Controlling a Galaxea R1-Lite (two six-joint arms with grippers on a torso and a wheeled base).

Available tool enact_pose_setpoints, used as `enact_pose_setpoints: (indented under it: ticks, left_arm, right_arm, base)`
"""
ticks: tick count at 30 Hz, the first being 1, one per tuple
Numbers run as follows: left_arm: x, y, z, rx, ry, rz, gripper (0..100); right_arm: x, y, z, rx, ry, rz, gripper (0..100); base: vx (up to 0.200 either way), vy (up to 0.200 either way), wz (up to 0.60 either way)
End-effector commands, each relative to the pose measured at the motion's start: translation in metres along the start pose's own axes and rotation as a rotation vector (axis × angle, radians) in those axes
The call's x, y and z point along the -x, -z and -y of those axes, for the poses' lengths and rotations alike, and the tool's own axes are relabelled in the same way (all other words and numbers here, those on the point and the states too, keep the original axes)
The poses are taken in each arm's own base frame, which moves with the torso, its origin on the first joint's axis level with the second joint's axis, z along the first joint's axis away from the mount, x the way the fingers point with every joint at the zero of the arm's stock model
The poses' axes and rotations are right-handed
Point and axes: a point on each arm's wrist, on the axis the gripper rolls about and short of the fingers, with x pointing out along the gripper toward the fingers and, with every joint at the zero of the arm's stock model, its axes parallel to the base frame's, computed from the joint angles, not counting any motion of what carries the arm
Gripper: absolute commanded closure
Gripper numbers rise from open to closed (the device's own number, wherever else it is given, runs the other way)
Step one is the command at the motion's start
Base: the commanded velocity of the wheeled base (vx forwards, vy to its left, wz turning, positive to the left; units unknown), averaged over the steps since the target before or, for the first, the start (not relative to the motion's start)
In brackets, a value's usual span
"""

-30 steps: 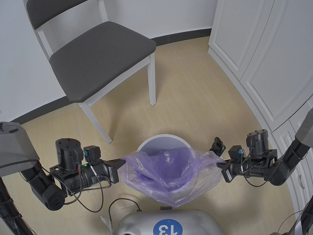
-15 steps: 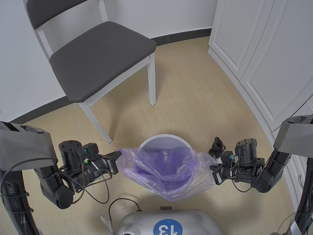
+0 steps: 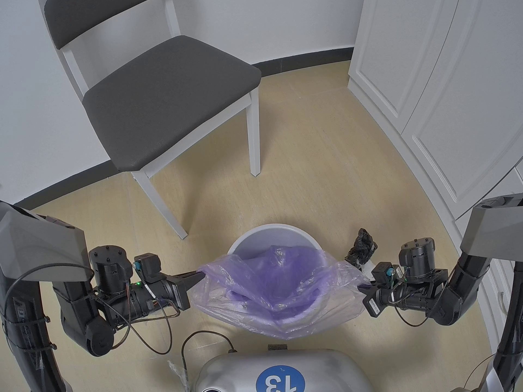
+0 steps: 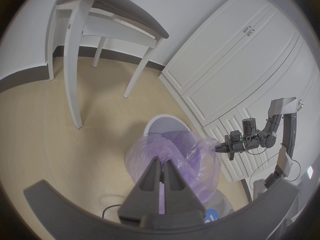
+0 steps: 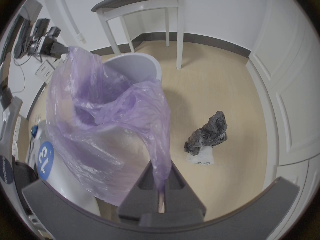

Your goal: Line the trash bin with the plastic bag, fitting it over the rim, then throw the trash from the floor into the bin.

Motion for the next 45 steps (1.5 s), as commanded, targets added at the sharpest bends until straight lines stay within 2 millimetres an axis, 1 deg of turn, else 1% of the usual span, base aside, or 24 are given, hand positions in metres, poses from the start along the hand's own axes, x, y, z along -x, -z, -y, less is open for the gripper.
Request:
enact_pose_setpoints:
  ticks: [1, 8, 9, 16, 21, 25, 30, 32, 33, 34, 36, 37, 38, 39, 41, 43, 45]
  left_arm:
    - [-0.003, 0.002, -0.009, -0.021, -0.019, 0.007, 100]
    - [-0.007, -0.010, -0.010, -0.036, -0.023, 0.058, 100]
    - [-0.007, -0.011, -0.010, -0.035, -0.022, 0.062, 100]
    - [-0.006, -0.010, -0.005, -0.037, -0.012, 0.057, 100]
    - [-0.003, -0.012, 0.001, -0.043, -0.001, 0.062, 100]
    - [-0.002, -0.013, 0.006, -0.051, 0.010, 0.065, 100]
    - [-0.003, -0.012, 0.006, -0.052, 0.005, 0.061, 100]
    - [-0.004, -0.011, 0.007, -0.053, 0.007, 0.060, 100]
    - [-0.004, -0.011, 0.007, -0.053, 0.007, 0.060, 100]
    - [-0.003, -0.011, 0.008, -0.054, 0.008, 0.057, 100]
    - [-0.004, -0.009, 0.008, -0.054, 0.009, 0.050, 100]
    - [-0.004, -0.008, 0.008, -0.054, 0.009, 0.047, 100]
    - [-0.004, -0.008, 0.008, -0.054, 0.009, 0.047, 100]
    - [-0.004, -0.008, 0.008, -0.054, 0.010, 0.045, 100]
    - [-0.004, -0.008, 0.008, -0.055, 0.008, 0.047, 100]
    - [-0.003, -0.009, 0.010, -0.056, 0.010, 0.048, 100]
    - [-0.003, -0.008, 0.012, -0.057, 0.016, 0.043, 100]
  right_arm:
    - [0.005, 0.007, 0.009, 0.037, 0.020, -0.020, 100]
    - [0.006, 0.009, 0.008, 0.042, 0.018, -0.023, 100]
    - [0.006, 0.010, 0.008, 0.047, 0.017, -0.025, 0]
    - [0.009, 0.010, 0.007, 0.049, 0.006, -0.015, 0]
    - [0.015, 0.009, 0.011, 0.045, -0.013, 0.016, 0]
    - [0.027, 0.005, 0.018, 0.042, -0.016, 0.082, 0]
    - [0.035, 0.002, 0.025, 0.038, -0.032, 0.146, 0]
    - [0.044, -0.002, 0.028, 0.044, -0.105, 0.248, 0]
    - [0.044, -0.002, 0.028, 0.044, -0.105, 0.248, 0]
    - [0.047, -0.009, 0.028, 0.052, -0.157, 0.341, 0]
    - [0.047, -0.018, 0.027, 0.024, -0.157, 0.409, 0]
    - [0.045, -0.026, 0.023, 0.002, -0.166, 0.454, 0]
    - [0.045, -0.026, 0.023, 0.002, -0.166, 0.454, 0]
    - [0.042, -0.039, 0.013, -0.058, -0.177, 0.523, 0]
    - [0.034, -0.053, 0.007, -0.147, -0.149, 0.598, 0]
    - [0.026, -0.072, -0.001, -0.245, -0.124, 0.640, 0]
    - [0.024, -0.082, -0.004, -0.281, -0.112, 0.660, 0]
  base:
    - [0.000, 0.000, 0.00]
    - [0.000, 0.000, 0.00]
    - [0.000, 0.000, 0.00]
    - [0.000, 0.000, 0.00]
    - [0.000, 0.000, 0.00]
    - [0.000, 0.000, 0.00]
    - [0.000, 0.000, 0.00]
    - [0.000, 0.000, 0.00]
    - [0.000, 0.000, 0.00]
    - [0.000, 0.000, 0.00]
    - [0.000, 0.000, 0.00]
    - [0.000, 0.000, 0.00]
    - [0.000, 0.000, 0.00]
    - [0.000, 0.000, 0.00]
    - [0.000, 0.000, 0.00]
    - [0.000, 0.000, 0.00]
    - [0.000, 0.000, 0.00]
